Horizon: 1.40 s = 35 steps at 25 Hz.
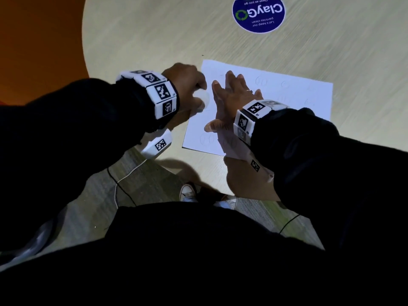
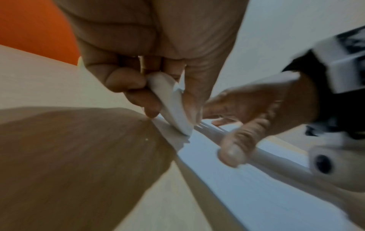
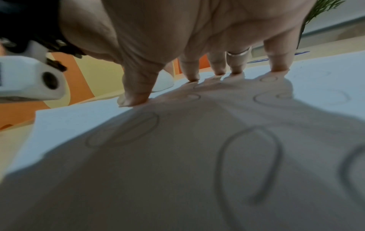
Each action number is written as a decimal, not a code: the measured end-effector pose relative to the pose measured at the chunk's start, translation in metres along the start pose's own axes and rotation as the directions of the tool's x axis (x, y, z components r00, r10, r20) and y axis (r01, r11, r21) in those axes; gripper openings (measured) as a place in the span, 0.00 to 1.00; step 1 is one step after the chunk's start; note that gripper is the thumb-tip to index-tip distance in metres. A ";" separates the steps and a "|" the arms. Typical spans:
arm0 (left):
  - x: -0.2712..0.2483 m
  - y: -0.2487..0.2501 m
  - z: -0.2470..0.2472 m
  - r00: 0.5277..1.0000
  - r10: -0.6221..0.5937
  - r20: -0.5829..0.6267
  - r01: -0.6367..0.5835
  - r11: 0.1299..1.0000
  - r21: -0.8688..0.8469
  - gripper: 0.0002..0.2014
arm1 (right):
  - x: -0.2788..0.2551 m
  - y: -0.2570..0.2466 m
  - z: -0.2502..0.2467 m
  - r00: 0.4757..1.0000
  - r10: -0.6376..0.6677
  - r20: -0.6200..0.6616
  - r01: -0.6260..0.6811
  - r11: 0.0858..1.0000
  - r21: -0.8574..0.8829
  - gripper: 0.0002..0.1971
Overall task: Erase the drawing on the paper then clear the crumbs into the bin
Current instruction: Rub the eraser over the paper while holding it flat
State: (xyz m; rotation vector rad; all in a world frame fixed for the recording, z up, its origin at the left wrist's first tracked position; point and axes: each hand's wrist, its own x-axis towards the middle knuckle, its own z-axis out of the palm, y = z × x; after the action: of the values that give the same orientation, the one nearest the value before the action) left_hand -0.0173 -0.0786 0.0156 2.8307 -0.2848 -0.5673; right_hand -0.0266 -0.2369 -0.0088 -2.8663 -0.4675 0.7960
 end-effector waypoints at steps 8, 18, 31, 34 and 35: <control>0.002 0.006 -0.003 1.000 -0.012 -0.018 0.013 1.000 0.009 0.24 | 0.000 0.000 0.002 1.000 -0.004 -0.020 0.004 1.000 -0.002 0.55; 0.001 0.008 0.001 1.000 0.020 0.018 -0.020 0.999 0.027 0.24 | 0.003 0.003 0.007 0.997 -0.012 -0.077 0.013 1.000 0.005 0.51; 0.005 0.006 -0.001 1.000 -0.005 0.010 0.005 1.000 -0.004 0.24 | 0.003 0.002 0.007 0.998 -0.012 -0.058 0.012 1.000 -0.001 0.52; 0.007 0.004 -0.005 1.000 -0.025 -0.010 0.025 1.000 -0.013 0.23 | 0.005 0.001 0.010 0.994 -0.002 -0.110 0.002 1.000 0.002 0.47; 0.004 0.004 -0.001 1.000 -0.007 0.006 0.007 1.000 0.002 0.23 | 0.004 0.002 0.009 0.995 -0.005 -0.103 0.005 1.000 0.002 0.48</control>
State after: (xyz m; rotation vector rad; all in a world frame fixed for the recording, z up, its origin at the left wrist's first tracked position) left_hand -0.0141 -0.0826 0.0162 2.8329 -0.2767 -0.5774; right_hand -0.0275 -0.2370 -0.0192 -2.8857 -0.4602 0.6435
